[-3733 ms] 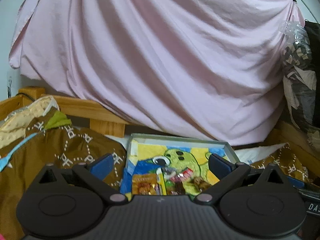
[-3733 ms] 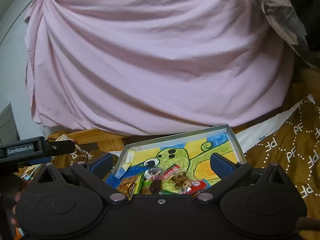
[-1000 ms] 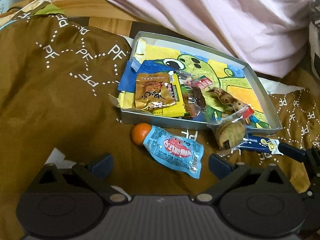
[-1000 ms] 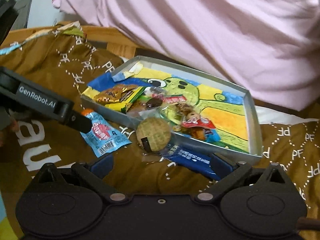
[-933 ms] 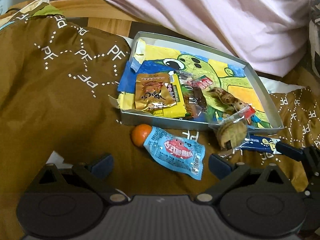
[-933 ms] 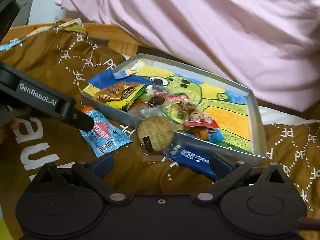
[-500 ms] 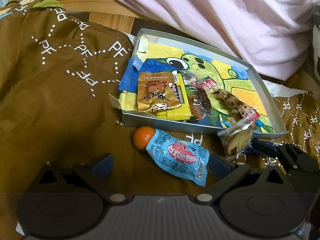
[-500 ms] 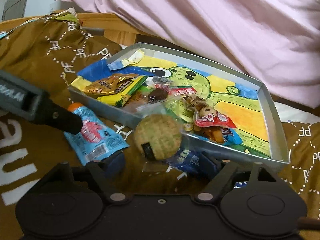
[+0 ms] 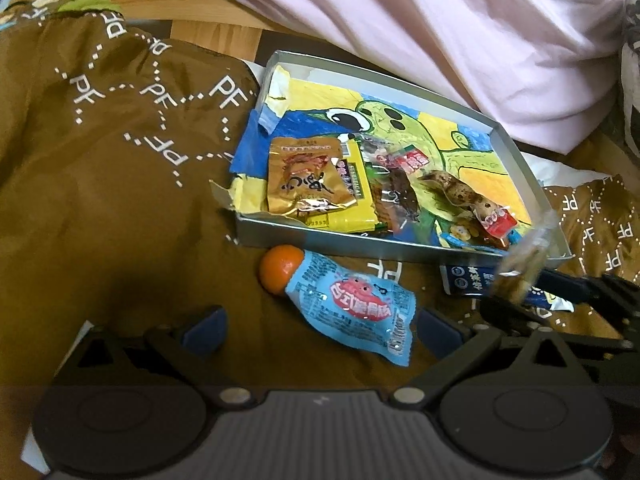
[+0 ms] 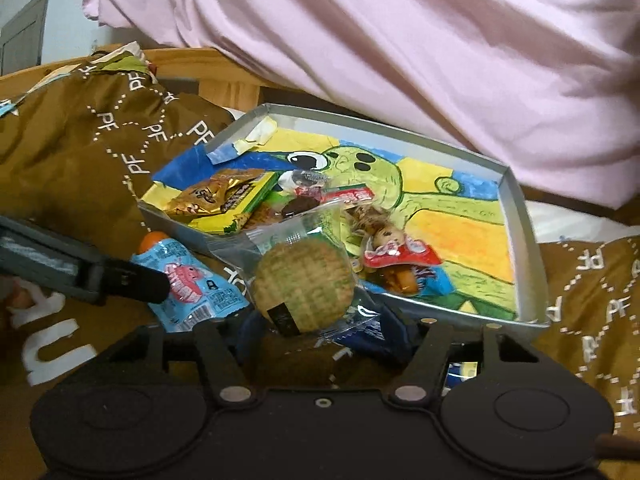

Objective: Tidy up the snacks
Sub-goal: 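Grasp the round cracker with the right tool while the left tool grasps the blue pouch, then lift the blue pouch with the left tool while the right tool lifts the cracker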

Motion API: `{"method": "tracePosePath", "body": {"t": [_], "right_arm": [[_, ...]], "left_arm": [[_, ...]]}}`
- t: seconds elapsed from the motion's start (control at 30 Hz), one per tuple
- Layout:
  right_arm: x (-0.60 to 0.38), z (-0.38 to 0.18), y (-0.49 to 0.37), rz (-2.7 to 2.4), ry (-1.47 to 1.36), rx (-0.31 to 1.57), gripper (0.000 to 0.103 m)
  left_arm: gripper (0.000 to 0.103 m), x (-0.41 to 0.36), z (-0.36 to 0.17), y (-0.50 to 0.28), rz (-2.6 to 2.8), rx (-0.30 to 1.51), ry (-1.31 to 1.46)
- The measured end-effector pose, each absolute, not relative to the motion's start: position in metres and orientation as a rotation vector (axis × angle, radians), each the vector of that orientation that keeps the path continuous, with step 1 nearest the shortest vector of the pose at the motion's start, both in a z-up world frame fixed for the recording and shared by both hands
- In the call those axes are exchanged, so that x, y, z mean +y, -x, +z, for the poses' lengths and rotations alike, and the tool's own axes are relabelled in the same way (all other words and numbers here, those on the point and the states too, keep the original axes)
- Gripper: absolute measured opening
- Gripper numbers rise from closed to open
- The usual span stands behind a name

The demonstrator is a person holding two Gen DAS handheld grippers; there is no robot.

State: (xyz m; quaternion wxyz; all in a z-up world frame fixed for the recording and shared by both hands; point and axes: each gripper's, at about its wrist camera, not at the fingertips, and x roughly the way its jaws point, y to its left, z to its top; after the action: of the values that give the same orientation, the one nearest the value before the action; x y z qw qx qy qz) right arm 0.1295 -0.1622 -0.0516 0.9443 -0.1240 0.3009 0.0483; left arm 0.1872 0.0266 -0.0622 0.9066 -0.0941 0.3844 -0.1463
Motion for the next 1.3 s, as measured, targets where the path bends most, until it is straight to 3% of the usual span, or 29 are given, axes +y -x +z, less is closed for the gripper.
{"method": "tracePosePath", "body": {"t": [0.3, 0.5, 0.77, 1.13, 1.3], "right_arm": [[-0.18, -0.017, -0.094, 0.044, 0.255, 0.693, 0.064], [-0.184, -0.014, -0.091, 0.044, 0.211, 0.702, 0.065], [-0.181, -0.012, -0.089, 0.084, 0.194, 0.691, 0.065], [-0.168, -0.024, -0.085, 0.144, 0.225, 0.719, 0.065], [-0.164, -0.03, -0.083, 0.176, 0.242, 0.737, 0.065]], "left_arm": [[0.103, 0.003, -0.07, -0.218, -0.227, 0.867, 0.318], [0.102, -0.019, -0.08, -0.228, -0.17, 0.861, 0.198], [0.07, -0.006, -0.074, -0.218, -0.193, 0.876, 0.18], [0.038, 0.017, -0.065, -0.178, -0.245, 0.928, 0.281], [0.036, 0.027, -0.063, -0.155, -0.255, 0.95, 0.322]]}}
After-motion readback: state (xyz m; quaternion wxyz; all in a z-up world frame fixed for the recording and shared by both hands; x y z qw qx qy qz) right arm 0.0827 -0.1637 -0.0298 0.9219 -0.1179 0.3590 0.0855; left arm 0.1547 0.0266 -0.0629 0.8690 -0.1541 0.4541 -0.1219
